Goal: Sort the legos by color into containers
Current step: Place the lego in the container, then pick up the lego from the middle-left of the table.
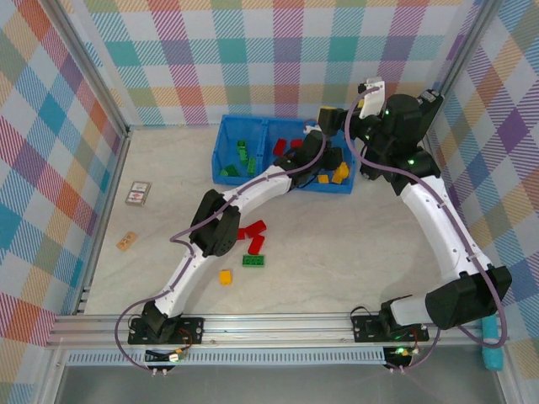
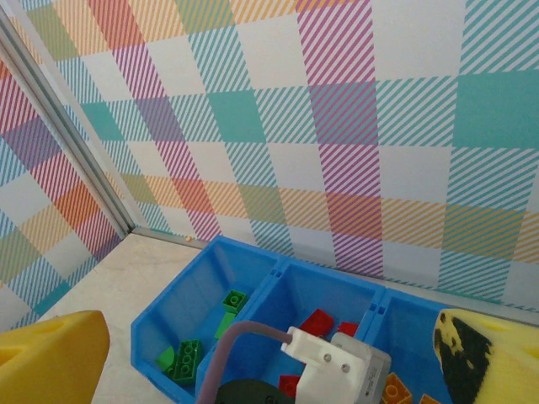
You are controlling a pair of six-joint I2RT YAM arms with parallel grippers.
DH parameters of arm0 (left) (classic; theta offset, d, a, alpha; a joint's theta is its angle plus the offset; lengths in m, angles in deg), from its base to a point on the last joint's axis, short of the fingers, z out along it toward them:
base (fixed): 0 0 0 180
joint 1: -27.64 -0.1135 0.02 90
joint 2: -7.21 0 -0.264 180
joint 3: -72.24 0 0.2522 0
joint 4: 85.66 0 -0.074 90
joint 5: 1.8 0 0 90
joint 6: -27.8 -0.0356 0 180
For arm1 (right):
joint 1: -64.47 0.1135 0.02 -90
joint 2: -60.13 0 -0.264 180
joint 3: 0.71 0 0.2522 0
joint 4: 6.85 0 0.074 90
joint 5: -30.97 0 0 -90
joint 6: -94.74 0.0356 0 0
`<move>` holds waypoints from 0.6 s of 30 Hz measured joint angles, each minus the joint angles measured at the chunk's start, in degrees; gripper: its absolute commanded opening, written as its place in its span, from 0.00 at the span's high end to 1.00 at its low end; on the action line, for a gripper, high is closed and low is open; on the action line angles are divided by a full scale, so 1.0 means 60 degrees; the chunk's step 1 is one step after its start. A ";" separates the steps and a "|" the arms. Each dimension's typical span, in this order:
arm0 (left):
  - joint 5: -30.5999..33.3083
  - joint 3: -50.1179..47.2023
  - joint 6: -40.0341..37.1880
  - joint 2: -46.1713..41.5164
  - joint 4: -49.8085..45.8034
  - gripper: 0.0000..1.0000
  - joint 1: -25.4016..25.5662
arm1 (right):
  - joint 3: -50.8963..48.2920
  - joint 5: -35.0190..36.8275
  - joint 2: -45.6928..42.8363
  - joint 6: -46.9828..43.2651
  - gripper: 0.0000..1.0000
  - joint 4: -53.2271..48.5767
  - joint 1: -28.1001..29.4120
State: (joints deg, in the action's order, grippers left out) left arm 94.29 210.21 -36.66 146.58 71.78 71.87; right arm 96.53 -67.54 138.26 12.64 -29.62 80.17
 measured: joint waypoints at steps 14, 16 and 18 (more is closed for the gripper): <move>0.2554 -0.8593 -0.0051 -1.0262 -0.3348 0.50 0.0178 | -0.0047 0.0066 0.0029 -0.0098 0.01 0.0062 0.0000; 0.2932 -0.9504 0.0397 -1.1398 -0.4240 0.49 0.0350 | -0.0040 0.0066 0.0124 -0.0098 0.01 0.0069 0.0000; 0.3224 -1.0415 0.0911 -1.2145 -0.5078 0.49 0.0667 | -0.0036 0.0106 0.0237 -0.0051 0.01 0.0066 0.0000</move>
State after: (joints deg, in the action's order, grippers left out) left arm 113.63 147.72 -31.19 73.71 41.31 75.87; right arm 96.31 -66.91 139.68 12.33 -29.23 80.17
